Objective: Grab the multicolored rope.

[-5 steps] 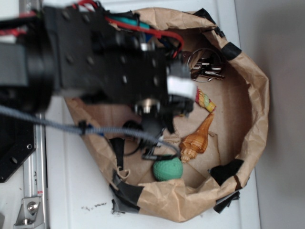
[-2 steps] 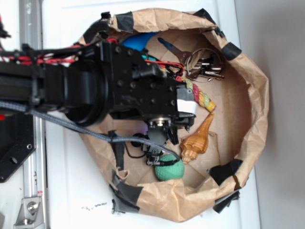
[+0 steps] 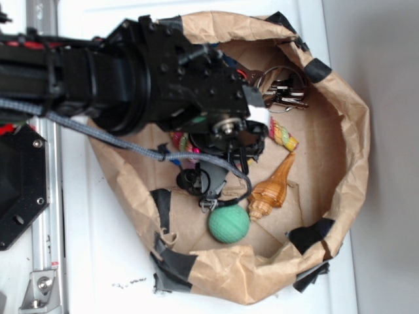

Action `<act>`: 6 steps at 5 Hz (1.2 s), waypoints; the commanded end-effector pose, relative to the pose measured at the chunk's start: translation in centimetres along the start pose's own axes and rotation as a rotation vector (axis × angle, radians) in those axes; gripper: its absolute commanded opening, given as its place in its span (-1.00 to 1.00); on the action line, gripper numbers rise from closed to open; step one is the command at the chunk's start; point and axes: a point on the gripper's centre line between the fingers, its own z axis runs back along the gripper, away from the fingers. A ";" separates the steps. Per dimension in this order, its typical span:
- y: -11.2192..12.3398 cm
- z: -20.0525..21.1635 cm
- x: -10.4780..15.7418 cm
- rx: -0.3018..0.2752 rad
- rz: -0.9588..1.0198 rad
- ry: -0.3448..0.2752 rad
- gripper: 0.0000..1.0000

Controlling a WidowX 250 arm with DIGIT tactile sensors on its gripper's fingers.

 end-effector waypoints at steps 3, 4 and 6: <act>0.3 9.4 0.6 0.104 0.213 -0.125 -1.00; -0.3 14.4 -0.1 0.115 0.311 -0.192 -1.00; -0.9 15.3 0.2 0.115 0.353 -0.170 -1.00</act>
